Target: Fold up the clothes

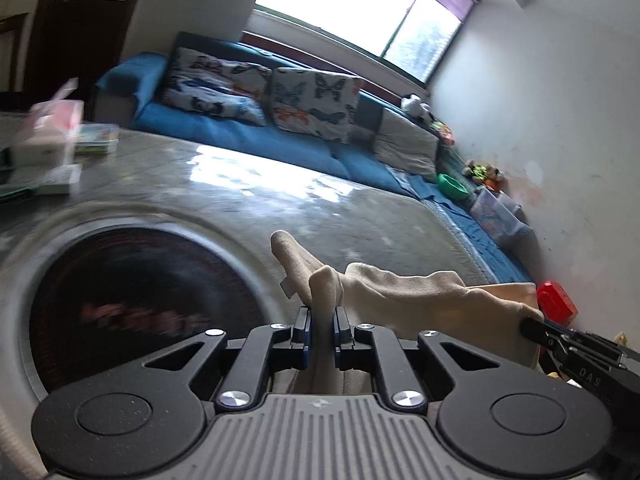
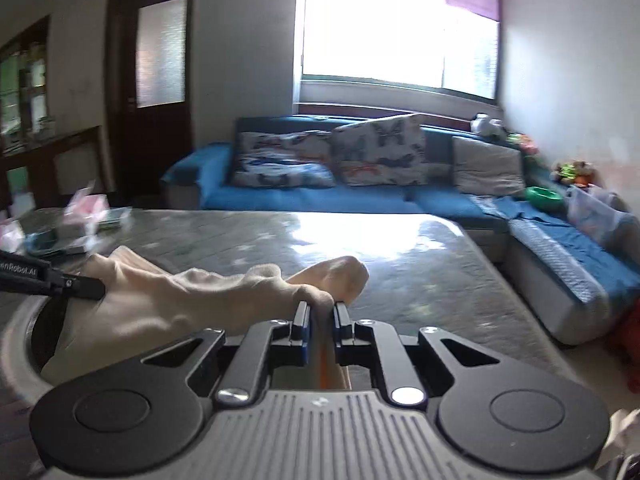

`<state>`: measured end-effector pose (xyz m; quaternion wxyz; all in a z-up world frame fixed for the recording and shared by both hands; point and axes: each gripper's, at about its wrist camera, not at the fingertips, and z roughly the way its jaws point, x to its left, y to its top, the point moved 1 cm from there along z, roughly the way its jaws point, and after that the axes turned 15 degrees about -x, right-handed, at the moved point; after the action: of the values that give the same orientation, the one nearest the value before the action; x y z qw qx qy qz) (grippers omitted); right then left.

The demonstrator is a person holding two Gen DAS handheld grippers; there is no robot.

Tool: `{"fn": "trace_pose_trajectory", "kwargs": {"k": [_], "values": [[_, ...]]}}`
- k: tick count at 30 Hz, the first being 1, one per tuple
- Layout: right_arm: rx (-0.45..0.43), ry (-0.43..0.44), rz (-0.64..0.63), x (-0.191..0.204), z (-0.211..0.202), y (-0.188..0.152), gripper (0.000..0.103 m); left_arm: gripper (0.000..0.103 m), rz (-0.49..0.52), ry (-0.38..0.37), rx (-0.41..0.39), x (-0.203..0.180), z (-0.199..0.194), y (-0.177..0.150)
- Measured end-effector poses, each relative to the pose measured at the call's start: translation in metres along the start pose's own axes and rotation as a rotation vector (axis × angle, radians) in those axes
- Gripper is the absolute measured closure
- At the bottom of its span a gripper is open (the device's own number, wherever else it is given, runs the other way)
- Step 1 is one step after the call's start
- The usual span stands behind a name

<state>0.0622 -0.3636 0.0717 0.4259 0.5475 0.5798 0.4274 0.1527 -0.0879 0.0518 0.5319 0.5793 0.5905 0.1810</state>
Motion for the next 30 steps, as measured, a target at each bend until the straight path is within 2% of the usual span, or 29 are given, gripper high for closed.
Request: {"fn": "trace_pose_trajectory", "kwargs": {"k": [7,15,17,21,25,30], "values": [[0.028,-0.117,0.023,-0.043,0.019,-0.004,0.093,0.092,0.066,-0.036,0.042,-0.039,0.053,-0.007],[0.134,-0.213,0.058,-0.073,0.049,-0.039,0.092,0.091,0.118,-0.006,0.109,-0.040,0.090,-0.025],[0.165,-0.239,0.070,-0.077,0.056,-0.045,0.091,0.087,0.123,0.016,0.131,-0.035,0.094,-0.028],[0.173,-0.192,0.071,-0.068,0.065,-0.046,0.090,0.085,0.140,0.044,0.141,-0.032,0.098,-0.028],[0.181,-0.146,0.072,-0.059,0.074,-0.047,0.090,0.069,0.160,0.063,0.137,-0.031,0.100,-0.026],[0.196,-0.098,0.077,-0.050,0.087,-0.049,0.087,0.061,0.210,0.075,0.134,-0.037,0.104,-0.026]]}}
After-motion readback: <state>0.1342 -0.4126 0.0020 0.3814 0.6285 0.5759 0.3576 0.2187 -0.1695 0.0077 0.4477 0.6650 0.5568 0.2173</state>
